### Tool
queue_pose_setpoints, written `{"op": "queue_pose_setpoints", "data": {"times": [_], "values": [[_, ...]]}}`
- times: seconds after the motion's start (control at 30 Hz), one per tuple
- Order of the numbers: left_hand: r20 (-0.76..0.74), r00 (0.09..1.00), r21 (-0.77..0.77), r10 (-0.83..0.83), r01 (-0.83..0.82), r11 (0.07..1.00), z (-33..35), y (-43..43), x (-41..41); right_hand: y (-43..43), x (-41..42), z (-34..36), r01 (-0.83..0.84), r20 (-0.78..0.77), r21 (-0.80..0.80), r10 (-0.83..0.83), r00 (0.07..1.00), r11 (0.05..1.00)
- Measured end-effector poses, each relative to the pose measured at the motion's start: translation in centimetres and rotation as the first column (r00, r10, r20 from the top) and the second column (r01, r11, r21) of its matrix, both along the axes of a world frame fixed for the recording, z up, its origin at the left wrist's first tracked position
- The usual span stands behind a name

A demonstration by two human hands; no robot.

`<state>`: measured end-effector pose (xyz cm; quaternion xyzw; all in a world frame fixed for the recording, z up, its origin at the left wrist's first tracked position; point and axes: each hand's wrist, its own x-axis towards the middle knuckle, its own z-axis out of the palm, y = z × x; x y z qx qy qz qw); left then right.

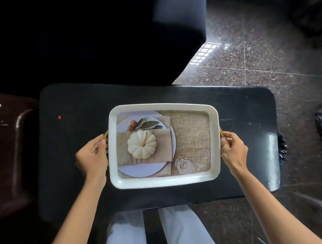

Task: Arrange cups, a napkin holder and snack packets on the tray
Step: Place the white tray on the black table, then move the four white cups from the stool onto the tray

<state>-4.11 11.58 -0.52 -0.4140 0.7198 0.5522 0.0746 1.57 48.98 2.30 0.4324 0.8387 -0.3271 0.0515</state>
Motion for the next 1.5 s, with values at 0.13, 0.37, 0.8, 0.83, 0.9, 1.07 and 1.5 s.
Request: {"op": "queue_pose_setpoints", "data": {"times": [0.13,0.37,0.8,0.83,0.9,1.07,1.5], "values": [[0.019,1.0,0.001,-0.023,0.023,1.0,-0.5,2.6,0.4,2.4,1.6,-0.5,0.025,0.01,-0.002,-0.025,1.0,1.0],[0.056,0.998,-0.035,0.001,0.001,0.999,-0.7,4.8,1.3,4.2,2.3,-1.9,0.006,0.009,-0.033,-0.006,1.0,0.999],[0.137,0.99,-0.119,-0.012,0.028,0.993,-1.3,5.6,0.4,4.9,1.2,-3.0,-0.04,0.02,-0.04,0.041,0.999,0.998],[0.135,0.991,-0.121,-0.017,0.034,0.992,-1.2,5.6,0.3,4.9,1.2,-3.2,-0.042,0.024,-0.03,0.043,0.999,0.999],[0.125,0.991,-0.117,-0.044,0.059,0.991,-1.2,5.4,0.3,4.7,1.2,-3.3,-0.04,0.033,-0.018,0.041,0.999,0.999],[0.119,0.949,-0.192,-0.293,0.311,0.931,-0.9,4.0,1.3,3.5,1.2,-2.3,-0.121,0.066,0.19,0.11,0.992,0.974],[0.174,0.878,-0.811,-0.446,0.385,0.441,4.5,-9.6,9.5,-23.7,0.8,1.0,-0.903,0.124,0.246,0.913,0.39,0.352]]}}
